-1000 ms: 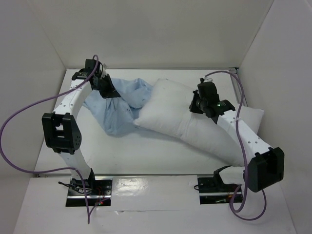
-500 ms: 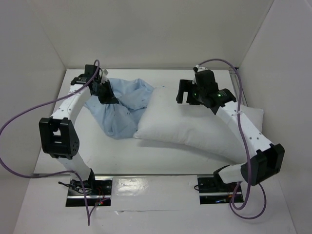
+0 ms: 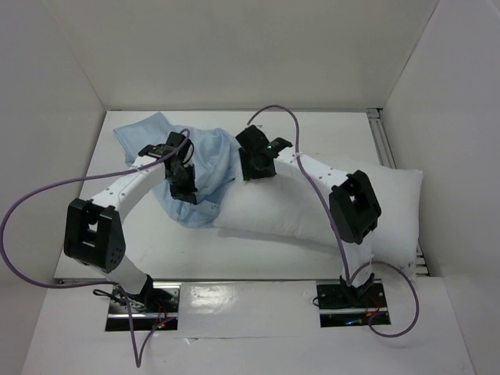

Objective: Put the pillow into the pillowcase

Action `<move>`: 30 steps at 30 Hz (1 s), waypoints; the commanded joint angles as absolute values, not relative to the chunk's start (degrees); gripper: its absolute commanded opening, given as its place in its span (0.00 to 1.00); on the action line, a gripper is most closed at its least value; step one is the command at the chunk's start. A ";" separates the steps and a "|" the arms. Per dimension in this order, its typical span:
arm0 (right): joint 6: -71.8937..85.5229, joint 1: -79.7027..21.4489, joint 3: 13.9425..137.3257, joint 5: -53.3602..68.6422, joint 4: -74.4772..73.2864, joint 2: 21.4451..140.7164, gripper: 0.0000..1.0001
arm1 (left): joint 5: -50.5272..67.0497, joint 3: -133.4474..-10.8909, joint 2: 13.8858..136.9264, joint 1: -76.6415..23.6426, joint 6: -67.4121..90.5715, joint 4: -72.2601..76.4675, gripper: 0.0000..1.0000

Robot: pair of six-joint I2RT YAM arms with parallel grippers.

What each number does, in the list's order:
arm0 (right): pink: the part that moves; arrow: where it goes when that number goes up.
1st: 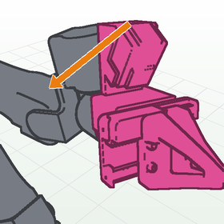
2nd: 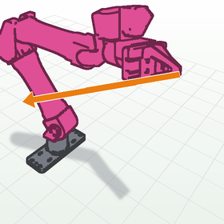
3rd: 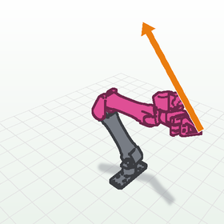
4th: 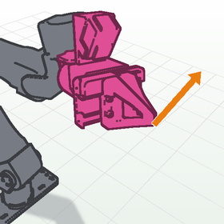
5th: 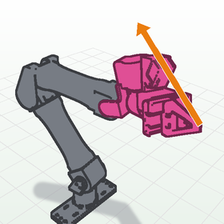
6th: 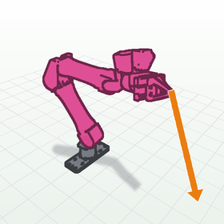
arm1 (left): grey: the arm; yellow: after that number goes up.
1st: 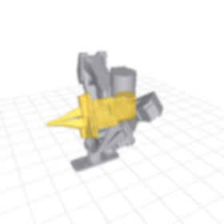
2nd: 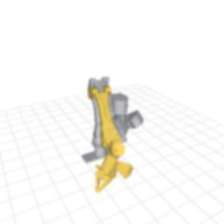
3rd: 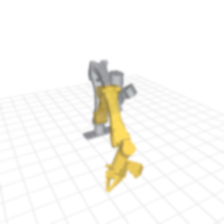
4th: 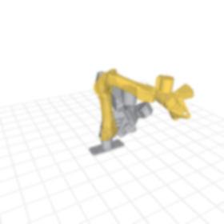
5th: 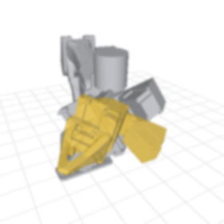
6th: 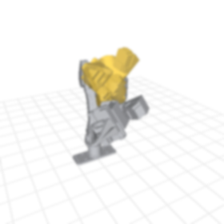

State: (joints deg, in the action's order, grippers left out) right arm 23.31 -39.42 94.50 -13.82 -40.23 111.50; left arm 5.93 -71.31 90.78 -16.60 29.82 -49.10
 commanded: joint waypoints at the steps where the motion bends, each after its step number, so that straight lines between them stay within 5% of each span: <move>1: 28.56 -37.18 87.47 -14.77 -40.88 107.85 0.43 | 0.18 -73.91 88.77 -16.35 31.64 -50.09 0.00; 3: 27.78 -35.51 84.21 -13.36 -39.38 104.08 0.00 | -1.84 -75.05 89.82 -15.83 31.12 -50.71 0.00; 8: 20.93 -32.44 74.38 -5.40 -32.36 85.93 0.00 | -5.10 -78.39 90.44 -13.54 30.50 -51.94 0.00; 11: 16.97 -28.67 71.11 3.65 -26.82 75.90 0.00 | -5.98 -81.29 90.97 -13.54 28.48 -51.42 0.12; 12: 16.35 -27.96 70.32 5.78 -25.15 73.94 0.00 | -6.59 -81.99 91.58 -13.54 27.87 -51.42 0.34; 15: 15.82 -26.11 69.79 10.54 -23.12 69.01 0.00 | -7.90 -85.25 93.33 -14.67 27.16 -51.42 0.81; 16: 16.52 -26.10 69.79 11.50 -23.12 68.39 0.00 | -8.43 -86.21 93.34 -15.29 27.16 -51.42 0.85; 19: 19.06 -25.58 69.79 15.02 -20.40 67.59 0.00 | -12.29 -89.99 94.66 -17.92 26.54 -51.42 0.87; 23: 21.53 -25.58 68.73 17.40 -17.14 66.97 0.00 | -15.91 -93.95 97.11 -23.54 23.04 -50.72 0.30; 25: 22.32 -25.58 68.20 17.40 -16.36 66.97 0.00 | -16.43 -96.23 98.96 -26.35 21.54 -50.71 0.16; 27: 22.85 -25.58 68.20 17.40 -15.83 66.97 0.00 | -17.23 -97.29 100.89 -28.03 19.96 -49.67 0.20; 30: 22.85 -25.58 69.25 17.40 -15.82 66.45 0.00 | -17.23 -97.29 103.52 -29.88 18.81 -48.96 0.64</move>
